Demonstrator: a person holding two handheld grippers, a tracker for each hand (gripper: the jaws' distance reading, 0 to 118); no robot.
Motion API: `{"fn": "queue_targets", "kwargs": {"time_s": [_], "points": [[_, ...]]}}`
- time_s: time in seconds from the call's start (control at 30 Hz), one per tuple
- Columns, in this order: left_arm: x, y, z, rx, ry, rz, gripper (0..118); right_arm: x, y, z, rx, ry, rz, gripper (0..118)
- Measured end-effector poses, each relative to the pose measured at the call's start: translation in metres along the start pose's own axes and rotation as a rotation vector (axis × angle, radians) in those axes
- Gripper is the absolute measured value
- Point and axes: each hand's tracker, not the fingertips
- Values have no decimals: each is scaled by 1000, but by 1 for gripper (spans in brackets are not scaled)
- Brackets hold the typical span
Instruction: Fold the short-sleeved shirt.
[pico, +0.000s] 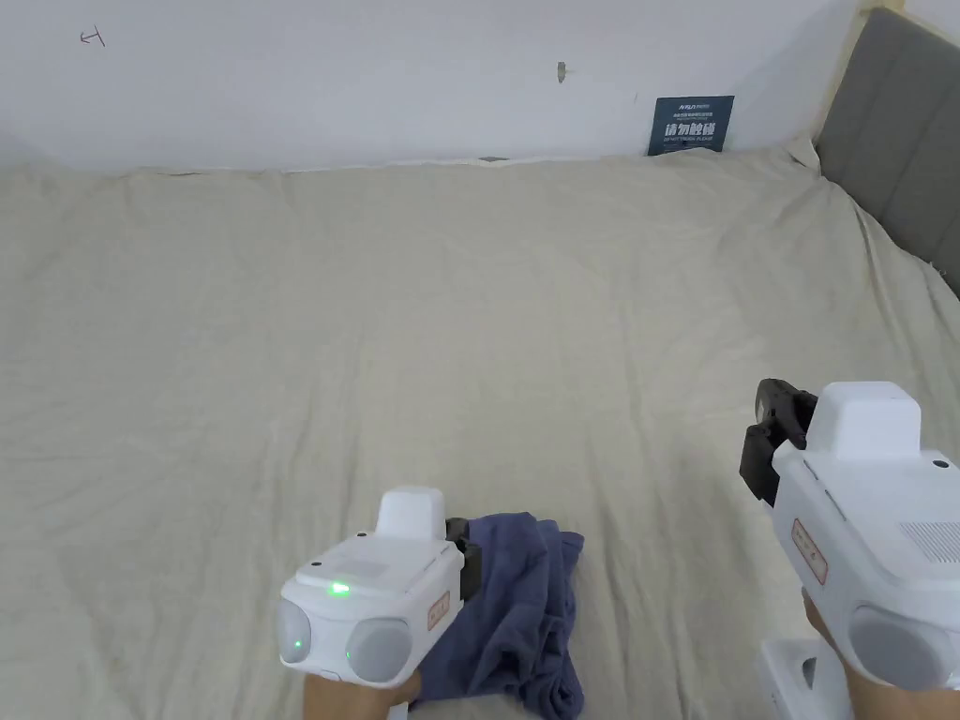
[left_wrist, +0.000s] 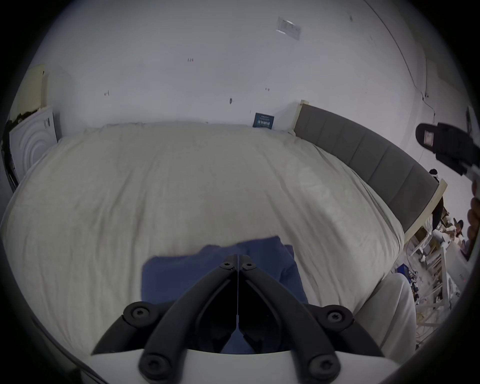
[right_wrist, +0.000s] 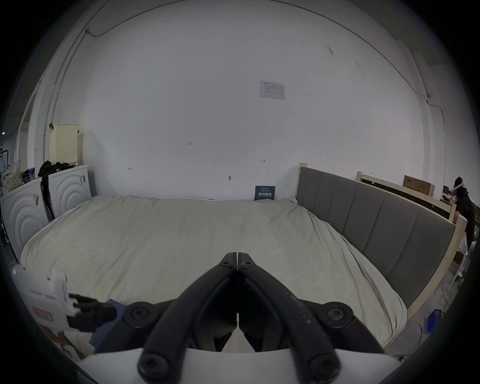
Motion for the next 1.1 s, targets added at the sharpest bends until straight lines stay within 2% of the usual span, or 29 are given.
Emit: {"fn": "queue_targets", "kwargs": {"time_s": [0.1,0.37,0.5,0.57,0.67,0.8,1.1], "points": [[10,-13,-14,-42,-29,25,0,4,-1,-1,-2,-4,-3,1],[51,-24,-62,-118,-56,-15,0,21,-9,-10,-28,-26,-6,1],[63,-41,-96,-260,-82,-16,0,27,-16,-17,-52,-34,-19,1],[64,-49,-98,-190,-60,-11,0,28,-18,-18,-60,-35,-19,1],[62,-47,-95,-189,-60,29,0,28,-19,-17,-63,-37,-20,1],[65,-40,-83,-164,-62,-48,0,24,-18,-13,-64,-30,-24,1],[49,26,18,201,-49,-124,0,2,4,10,17,3,-7,1]]}}
